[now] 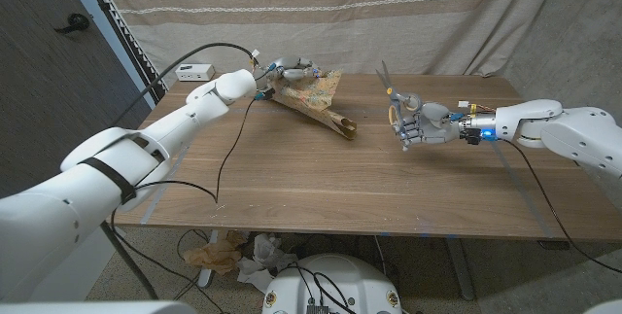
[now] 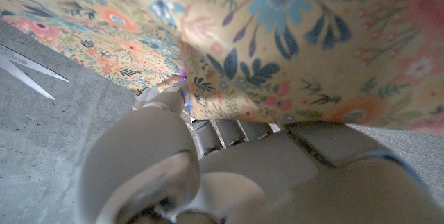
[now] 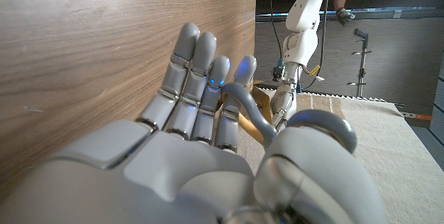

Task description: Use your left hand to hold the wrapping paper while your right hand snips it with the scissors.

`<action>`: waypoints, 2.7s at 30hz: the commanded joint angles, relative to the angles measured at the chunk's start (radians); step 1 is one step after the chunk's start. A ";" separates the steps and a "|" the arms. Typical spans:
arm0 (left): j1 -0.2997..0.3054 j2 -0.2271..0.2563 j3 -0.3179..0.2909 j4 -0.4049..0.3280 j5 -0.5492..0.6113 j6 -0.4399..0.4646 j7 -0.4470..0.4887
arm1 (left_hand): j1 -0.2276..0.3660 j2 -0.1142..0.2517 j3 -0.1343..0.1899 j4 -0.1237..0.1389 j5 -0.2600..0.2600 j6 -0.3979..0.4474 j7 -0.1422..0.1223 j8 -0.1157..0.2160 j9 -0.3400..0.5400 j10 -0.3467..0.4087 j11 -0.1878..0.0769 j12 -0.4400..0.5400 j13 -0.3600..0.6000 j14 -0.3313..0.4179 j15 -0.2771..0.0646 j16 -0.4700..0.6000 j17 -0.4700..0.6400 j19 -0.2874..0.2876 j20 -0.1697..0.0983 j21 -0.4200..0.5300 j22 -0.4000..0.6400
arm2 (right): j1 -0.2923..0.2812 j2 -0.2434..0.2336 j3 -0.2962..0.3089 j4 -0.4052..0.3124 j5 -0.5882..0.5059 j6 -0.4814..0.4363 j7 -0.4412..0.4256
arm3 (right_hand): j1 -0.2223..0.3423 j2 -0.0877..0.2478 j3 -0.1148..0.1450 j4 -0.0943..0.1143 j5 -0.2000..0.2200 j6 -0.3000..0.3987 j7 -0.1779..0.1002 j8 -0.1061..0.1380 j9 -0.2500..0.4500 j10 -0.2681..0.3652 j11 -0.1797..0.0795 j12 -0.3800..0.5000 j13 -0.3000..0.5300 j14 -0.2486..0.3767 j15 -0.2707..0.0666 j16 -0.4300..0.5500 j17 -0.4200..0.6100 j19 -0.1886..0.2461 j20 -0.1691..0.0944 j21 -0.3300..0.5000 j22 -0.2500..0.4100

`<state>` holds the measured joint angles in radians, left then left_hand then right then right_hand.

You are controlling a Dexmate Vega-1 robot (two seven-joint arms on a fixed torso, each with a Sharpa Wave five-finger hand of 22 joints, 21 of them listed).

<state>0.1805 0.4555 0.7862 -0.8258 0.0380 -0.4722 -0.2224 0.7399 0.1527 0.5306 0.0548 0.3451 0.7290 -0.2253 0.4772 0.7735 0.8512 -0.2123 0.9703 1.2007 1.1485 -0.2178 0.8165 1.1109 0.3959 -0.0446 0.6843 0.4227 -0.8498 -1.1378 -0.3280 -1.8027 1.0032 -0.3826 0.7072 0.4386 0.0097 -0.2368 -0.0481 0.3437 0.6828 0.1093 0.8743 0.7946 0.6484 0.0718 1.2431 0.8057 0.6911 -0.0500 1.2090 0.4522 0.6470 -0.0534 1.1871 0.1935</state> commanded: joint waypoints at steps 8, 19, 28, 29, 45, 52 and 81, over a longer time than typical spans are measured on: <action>-0.044 -0.032 0.015 0.096 0.000 -0.080 -0.002 | -0.005 0.005 -0.003 -0.004 0.011 0.022 0.002 0.021 0.055 0.004 0.001 0.002 0.003 -0.004 -0.001 0.012 0.005 -0.006 -0.058 0.011 -0.005 | 0.056 -0.009 -0.037 -0.015 -0.024 -0.039 0.065 | -0.004 0.001 -0.001 -0.006 -0.001 0.063 0.068 0.002 0.003 0.019 0.020 0.005 -0.001 -0.007 -0.039 0.003 -0.001 0.007 0.000 0.006 0.006; -0.063 -0.055 0.027 0.156 -0.005 -0.115 -0.008 | -0.006 0.006 -0.004 -0.004 0.013 0.022 0.001 0.014 0.056 0.006 0.001 0.006 0.006 -0.008 -0.001 0.012 0.000 -0.008 -0.060 0.017 -0.010 | 0.145 0.009 -0.107 -0.017 -0.098 -0.075 0.126 | -0.004 0.003 0.000 -0.007 -0.001 0.063 0.067 0.001 0.005 0.021 0.017 0.008 -0.003 -0.002 -0.041 0.006 0.000 0.008 -0.001 0.005 0.006; -0.057 -0.067 0.023 0.181 -0.015 -0.144 0.029 | -0.007 0.006 -0.006 -0.003 0.014 0.023 0.001 0.006 0.052 0.001 0.000 0.002 0.001 -0.009 -0.001 0.016 -0.001 -0.004 -0.060 0.024 -0.015 | 0.188 0.003 -0.137 -0.033 -0.147 -0.096 0.144 | -0.005 0.003 -0.001 -0.007 -0.002 0.067 0.066 0.000 0.003 0.024 0.021 0.009 -0.007 -0.004 -0.039 0.005 -0.003 0.008 -0.001 0.008 0.009; -0.060 -0.070 0.023 0.188 -0.017 -0.143 0.026 | -0.007 0.006 -0.006 -0.003 0.014 0.024 0.001 0.005 0.052 0.002 0.001 0.007 0.006 -0.006 -0.001 0.020 0.002 -0.004 -0.060 0.026 -0.015 | 0.192 0.004 -0.141 -0.034 -0.149 -0.103 0.145 | -0.005 0.003 -0.001 -0.007 -0.002 0.068 0.070 0.000 0.004 0.026 0.021 0.009 -0.009 -0.003 -0.040 0.006 -0.003 0.012 -0.002 0.008 0.006; -0.084 -0.056 0.055 0.166 0.006 -0.145 -0.032 | -0.009 0.007 -0.008 -0.003 0.015 0.026 0.001 -0.001 0.059 0.011 0.001 0.032 0.020 -0.002 -0.001 0.032 0.006 -0.015 -0.066 0.038 -0.020 | 0.245 0.001 -0.188 -0.038 -0.240 -0.121 0.162 | -0.008 0.005 -0.002 -0.007 -0.003 0.069 0.074 -0.009 -0.006 0.026 0.021 0.010 -0.013 0.003 -0.041 0.004 -0.012 0.021 -0.005 0.001 -0.004; -0.069 -0.037 0.056 0.107 0.029 -0.119 -0.025 | -0.012 0.004 -0.009 0.000 0.018 0.033 0.001 -0.001 0.064 0.001 0.002 0.068 0.026 -0.005 -0.001 0.038 0.015 -0.030 -0.066 0.040 -0.025 | 0.269 0.003 -0.208 -0.032 -0.272 -0.126 0.184 | -0.013 0.002 -0.004 -0.006 -0.004 0.069 0.075 -0.011 -0.005 0.025 0.022 0.009 -0.017 0.002 -0.042 0.004 -0.013 0.023 -0.004 0.000 -0.002; -0.100 -0.072 0.059 0.204 0.027 -0.179 -0.027 | 0.011 -0.018 -0.020 -0.036 0.032 0.126 0.001 -0.041 -0.021 -0.003 0.002 0.116 0.018 -0.020 0.000 0.036 0.004 -0.040 -0.060 0.056 -0.061 | 0.388 0.037 -0.287 -0.011 -0.388 -0.165 0.285 | -0.012 -0.001 -0.007 -0.009 -0.003 0.062 0.075 -0.020 -0.003 0.017 0.023 0.012 -0.019 -0.003 -0.036 0.003 -0.018 0.020 -0.002 -0.002 0.003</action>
<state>0.0976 0.4068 0.8423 -0.6812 0.0711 -0.6177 -0.2558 0.7452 0.1366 0.5097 0.0232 0.3712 0.7850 -0.2269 0.4304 0.7371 0.8455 -0.2070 1.0802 1.2156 1.1308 -0.2178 0.8550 1.1155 0.3566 -0.0412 0.7324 0.3616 -0.5076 -1.1230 -0.5854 -1.8167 0.6586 -0.5396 0.9487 0.4303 0.0095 -0.2363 -0.0559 0.3400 0.6896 0.1168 0.8578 0.7900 0.6429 0.0773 1.2546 0.7872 0.6964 -0.0552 1.2091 0.4356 0.6630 -0.0587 1.1871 0.1951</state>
